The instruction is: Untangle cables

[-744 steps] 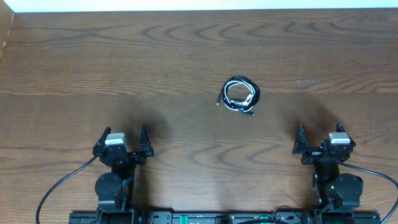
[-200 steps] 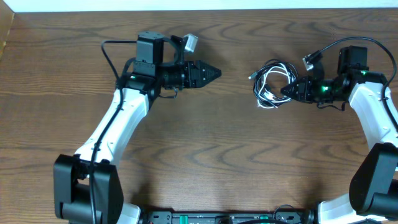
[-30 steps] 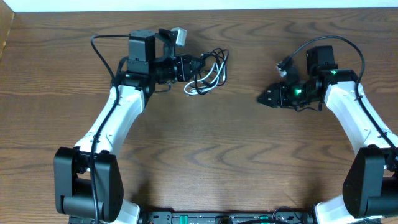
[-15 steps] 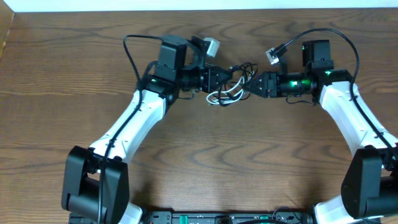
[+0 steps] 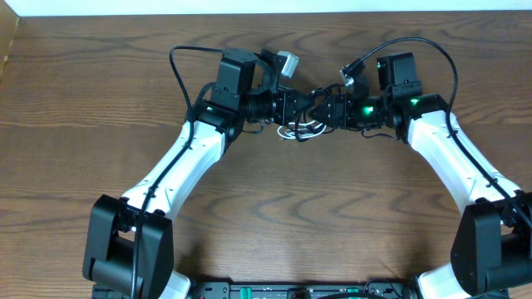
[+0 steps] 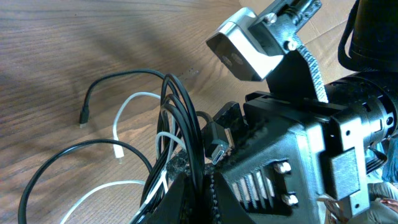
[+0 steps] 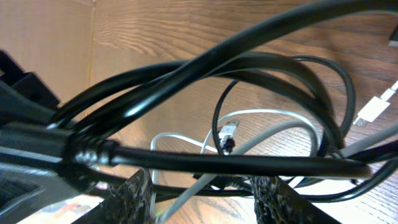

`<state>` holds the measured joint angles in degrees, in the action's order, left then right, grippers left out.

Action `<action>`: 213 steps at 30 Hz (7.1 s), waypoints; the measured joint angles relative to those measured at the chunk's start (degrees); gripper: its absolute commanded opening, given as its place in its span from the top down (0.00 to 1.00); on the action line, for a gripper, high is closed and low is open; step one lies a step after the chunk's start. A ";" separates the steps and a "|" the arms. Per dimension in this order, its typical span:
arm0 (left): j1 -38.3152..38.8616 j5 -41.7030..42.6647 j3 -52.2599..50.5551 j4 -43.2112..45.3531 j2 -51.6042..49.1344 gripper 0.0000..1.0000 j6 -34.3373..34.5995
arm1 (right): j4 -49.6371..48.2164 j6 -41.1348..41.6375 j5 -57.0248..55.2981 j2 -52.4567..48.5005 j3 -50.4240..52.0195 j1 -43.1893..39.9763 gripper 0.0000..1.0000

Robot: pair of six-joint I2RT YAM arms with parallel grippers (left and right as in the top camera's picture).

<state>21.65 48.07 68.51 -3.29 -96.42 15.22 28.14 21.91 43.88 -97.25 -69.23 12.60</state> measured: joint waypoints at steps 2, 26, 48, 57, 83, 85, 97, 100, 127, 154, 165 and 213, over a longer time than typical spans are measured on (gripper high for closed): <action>0.00 0.00 0.00 0.00 0.00 0.92 0.00 | 0.02 0.63 -1.05 0.00 0.00 0.02 0.84; -7.72 -3.10 -0.02 0.13 0.00 0.92 -0.07 | 24.92 7.10 -33.18 0.00 -0.02 -1.90 0.99; -35.95 -3.43 -0.02 1.73 0.02 0.92 -0.02 | 29.53 7.23 -44.54 0.00 -0.02 -22.18 0.99; -38.47 -3.65 -0.02 1.75 0.22 0.92 -0.02 | 30.14 7.17 -45.29 0.00 -0.02 -28.85 0.99; -18.93 -2.27 -0.02 -4.26 0.44 0.92 -0.04 | 21.29 1.01 -31.34 0.00 -0.02 -19.93 0.99; -15.98 -2.12 -0.02 -4.28 0.44 0.92 -0.04 | 19.50 -0.31 -30.60 0.00 0.00 -18.51 0.99; -5.03 -1.68 -0.02 -3.37 0.44 0.92 0.87 | 7.72 -16.46 -17.11 0.00 0.00 -10.08 0.99; -4.81 -1.66 -0.02 -3.32 0.44 0.93 1.62 | 3.21 -16.00 -15.45 0.00 0.00 -10.14 0.99; -0.72 1.18 -0.02 -3.26 0.52 0.93 2.93 | 24.44 -14.71 -19.32 0.02 -19.87 -10.56 0.29; -0.63 9.90 -0.02 -2.91 8.41 0.92 7.37 | 30.86 -40.24 -3.10 0.02 -19.87 -9.09 0.12; -0.63 12.72 -0.02 -2.71 8.41 0.92 9.14 | 27.98 -44.06 0.42 0.02 -19.87 -9.05 0.17; -0.66 23.93 -0.17 12.28 8.41 0.92 26.73 | 21.77 -44.78 4.98 0.02 -19.85 -3.96 0.99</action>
<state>20.99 72.01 68.34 8.99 -88.01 41.95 49.91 -22.87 48.86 -97.23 -89.08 8.64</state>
